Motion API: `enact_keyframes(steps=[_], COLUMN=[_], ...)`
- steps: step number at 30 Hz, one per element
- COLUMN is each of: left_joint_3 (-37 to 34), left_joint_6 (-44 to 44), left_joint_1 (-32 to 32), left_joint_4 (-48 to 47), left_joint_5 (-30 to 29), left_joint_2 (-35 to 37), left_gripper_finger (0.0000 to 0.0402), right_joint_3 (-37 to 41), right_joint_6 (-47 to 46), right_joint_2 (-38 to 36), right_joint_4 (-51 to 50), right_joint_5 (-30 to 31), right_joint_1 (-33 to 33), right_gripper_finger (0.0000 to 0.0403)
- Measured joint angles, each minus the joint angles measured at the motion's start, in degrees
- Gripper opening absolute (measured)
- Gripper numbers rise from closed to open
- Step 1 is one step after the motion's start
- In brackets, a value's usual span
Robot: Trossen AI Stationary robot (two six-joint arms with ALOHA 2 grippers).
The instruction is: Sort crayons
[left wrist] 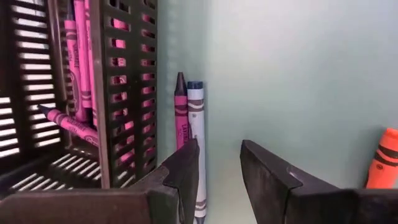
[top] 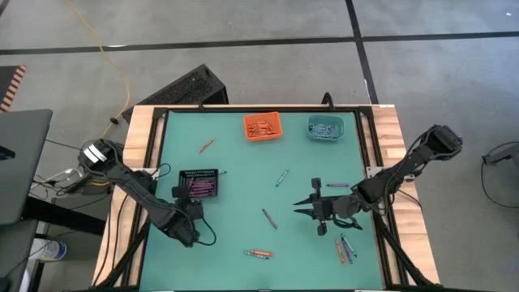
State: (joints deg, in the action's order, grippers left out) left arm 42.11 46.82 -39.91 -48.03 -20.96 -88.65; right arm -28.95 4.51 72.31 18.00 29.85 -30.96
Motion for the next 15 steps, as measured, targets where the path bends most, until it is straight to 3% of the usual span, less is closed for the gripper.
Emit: enact_keyframes(steps=[8, 15], left_joint_3=[-0.1, -0.1], left_joint_6=[-3.7, -7.0], left_joint_1=[3.4, 6.9], left_joint_4=[-0.6, -0.6], left_joint_5=[-0.5, 3.5], left_joint_2=[2.3, 2.4], left_gripper_finger=[0.0107, 0.0107], right_joint_3=[0.0, 0.0], right_joint_6=[0.0, 0.1], right_joint_2=[0.0, 0.0], right_joint_4=[0.0, 0.0], right_joint_5=[0.0, 0.0], right_joint_1=[0.0, 0.0], right_gripper_finger=[0.0086, 0.0086])
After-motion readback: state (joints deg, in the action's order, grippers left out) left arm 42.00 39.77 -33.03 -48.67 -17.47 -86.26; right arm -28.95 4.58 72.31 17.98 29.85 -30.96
